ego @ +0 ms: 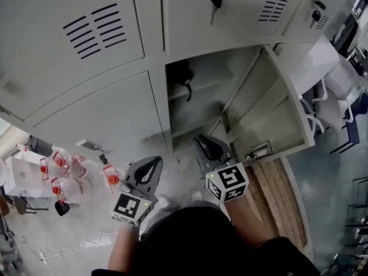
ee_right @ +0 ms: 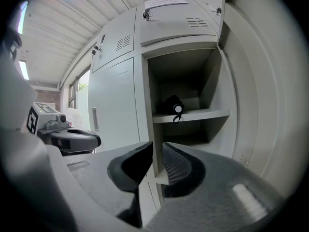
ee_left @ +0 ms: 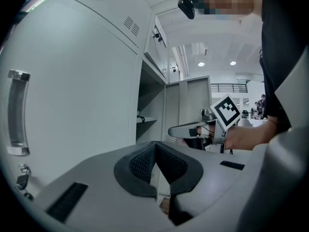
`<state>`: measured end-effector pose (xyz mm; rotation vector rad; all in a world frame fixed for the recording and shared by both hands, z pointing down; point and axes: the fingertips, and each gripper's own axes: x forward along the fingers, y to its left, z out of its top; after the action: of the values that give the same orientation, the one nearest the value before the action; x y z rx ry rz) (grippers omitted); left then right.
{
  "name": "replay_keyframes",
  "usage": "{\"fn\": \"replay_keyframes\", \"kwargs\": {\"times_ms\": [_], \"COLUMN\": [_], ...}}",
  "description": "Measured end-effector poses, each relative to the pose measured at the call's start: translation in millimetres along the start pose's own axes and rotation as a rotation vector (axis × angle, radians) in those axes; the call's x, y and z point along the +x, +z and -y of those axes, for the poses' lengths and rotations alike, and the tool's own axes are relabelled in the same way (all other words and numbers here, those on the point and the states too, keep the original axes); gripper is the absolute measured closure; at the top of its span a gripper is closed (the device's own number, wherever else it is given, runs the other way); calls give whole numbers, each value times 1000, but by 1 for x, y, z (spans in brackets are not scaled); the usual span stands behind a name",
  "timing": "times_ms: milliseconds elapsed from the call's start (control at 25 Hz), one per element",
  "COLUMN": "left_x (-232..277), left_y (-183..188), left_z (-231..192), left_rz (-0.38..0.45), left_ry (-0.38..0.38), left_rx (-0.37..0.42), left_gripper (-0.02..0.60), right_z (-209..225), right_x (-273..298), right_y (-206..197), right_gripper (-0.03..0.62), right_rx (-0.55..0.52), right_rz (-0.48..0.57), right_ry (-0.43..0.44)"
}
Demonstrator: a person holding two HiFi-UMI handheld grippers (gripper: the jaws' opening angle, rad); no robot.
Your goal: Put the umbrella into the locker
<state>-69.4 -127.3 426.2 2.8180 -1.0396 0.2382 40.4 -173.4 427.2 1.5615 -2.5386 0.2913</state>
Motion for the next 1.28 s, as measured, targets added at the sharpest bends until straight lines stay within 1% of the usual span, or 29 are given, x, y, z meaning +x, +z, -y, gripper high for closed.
{"fn": "replay_keyframes", "kwargs": {"times_ms": [80,240,440,720,920,1120,1280], "left_x": [2,5,8,11,11,11,11], "left_y": [2,0,1,1,1,0,-1], "left_z": [2,5,9,13,14,14,13], "left_rz": [-4,-9,-4,2,4,3,2], "left_ry": [-5,-24,-47,-64,-62,-60,-61], "left_rx": [-22,-28,-36,-36,-40,-42,-41], "left_gripper": [575,575,575,575,575,575,575], "right_z": [1,6,8,3,2,0,-2], "right_x": [-7,-18,-31,-40,-42,-41,-39], "right_y": [-3,-5,-5,-11,-14,-14,-15], "right_gripper": [536,536,536,536,536,544,548], "right_rx": [19,44,28,17,17,-20,-22], "right_rz": [6,26,44,38,30,25,19], "right_ry": [5,14,9,26,30,21,24]}}
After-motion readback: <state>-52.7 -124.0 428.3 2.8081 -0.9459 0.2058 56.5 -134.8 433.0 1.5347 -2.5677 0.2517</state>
